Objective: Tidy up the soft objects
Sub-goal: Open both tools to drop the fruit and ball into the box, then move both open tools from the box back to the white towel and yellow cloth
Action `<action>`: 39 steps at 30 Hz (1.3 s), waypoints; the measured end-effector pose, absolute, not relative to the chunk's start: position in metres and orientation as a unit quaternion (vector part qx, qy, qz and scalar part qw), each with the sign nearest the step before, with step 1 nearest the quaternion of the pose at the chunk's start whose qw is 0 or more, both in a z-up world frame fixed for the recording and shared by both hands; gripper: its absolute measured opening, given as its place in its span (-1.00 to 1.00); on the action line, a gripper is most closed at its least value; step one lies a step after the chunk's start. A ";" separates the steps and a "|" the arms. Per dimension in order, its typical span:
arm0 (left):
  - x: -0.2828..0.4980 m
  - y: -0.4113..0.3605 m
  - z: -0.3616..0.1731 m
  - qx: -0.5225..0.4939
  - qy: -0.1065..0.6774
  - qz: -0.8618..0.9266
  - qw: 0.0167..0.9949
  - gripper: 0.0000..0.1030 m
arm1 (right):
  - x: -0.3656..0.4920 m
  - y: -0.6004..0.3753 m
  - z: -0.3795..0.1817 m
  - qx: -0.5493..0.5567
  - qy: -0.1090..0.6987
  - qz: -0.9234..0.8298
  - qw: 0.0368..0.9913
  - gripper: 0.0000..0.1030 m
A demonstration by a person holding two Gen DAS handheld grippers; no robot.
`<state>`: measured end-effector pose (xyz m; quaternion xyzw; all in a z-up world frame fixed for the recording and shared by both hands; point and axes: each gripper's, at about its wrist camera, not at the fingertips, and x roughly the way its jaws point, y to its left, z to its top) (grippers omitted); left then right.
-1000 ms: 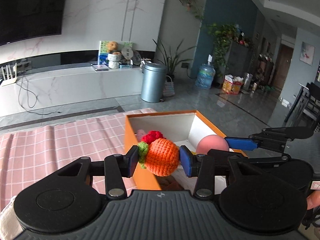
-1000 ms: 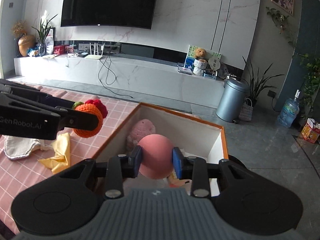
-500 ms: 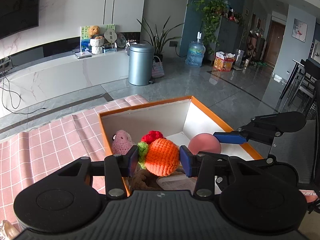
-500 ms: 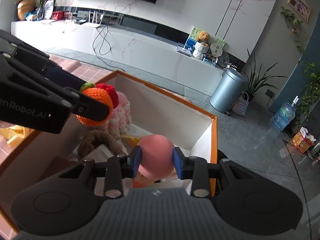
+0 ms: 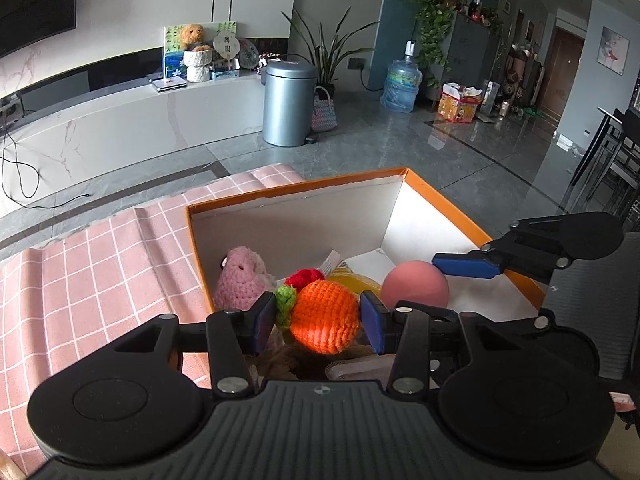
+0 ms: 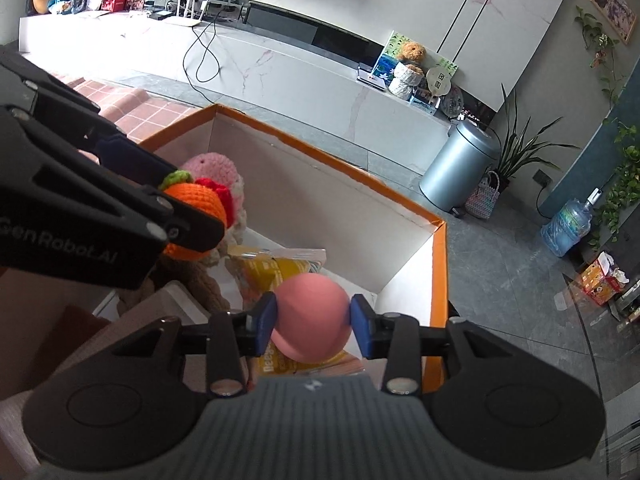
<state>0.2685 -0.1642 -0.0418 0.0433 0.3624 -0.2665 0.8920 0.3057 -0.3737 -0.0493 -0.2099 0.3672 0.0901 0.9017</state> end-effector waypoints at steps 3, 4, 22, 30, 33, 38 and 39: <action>0.268 -0.162 -0.042 0.043 0.360 -0.264 0.894 0.29 | 0.305 -0.374 -0.048 -0.207 0.366 0.091 0.903 -0.16; 0.267 -0.161 -0.041 0.042 0.358 -0.262 0.895 0.35 | 0.304 -0.373 -0.047 -0.207 0.364 0.091 0.903 -0.09; 0.232 -0.132 -0.005 -0.007 0.335 -0.249 0.909 0.51 | 0.252 -0.360 -0.010 -0.198 0.332 0.070 0.920 0.46; 0.198 -0.101 0.006 -0.031 0.320 -0.240 0.916 0.51 | 0.215 -0.342 0.015 -0.111 0.306 0.061 0.943 0.67; 0.185 -0.082 0.010 -0.047 0.311 -0.232 0.920 0.51 | 0.202 -0.327 0.021 -0.082 0.291 0.066 0.951 0.69; 0.166 -0.044 0.014 -0.073 0.296 -0.199 0.932 0.51 | 0.185 -0.297 0.026 -0.042 0.274 0.070 0.958 0.70; 0.162 -0.035 0.015 -0.081 0.295 -0.194 0.932 0.51 | 0.181 -0.291 0.026 -0.031 0.270 0.070 0.960 0.70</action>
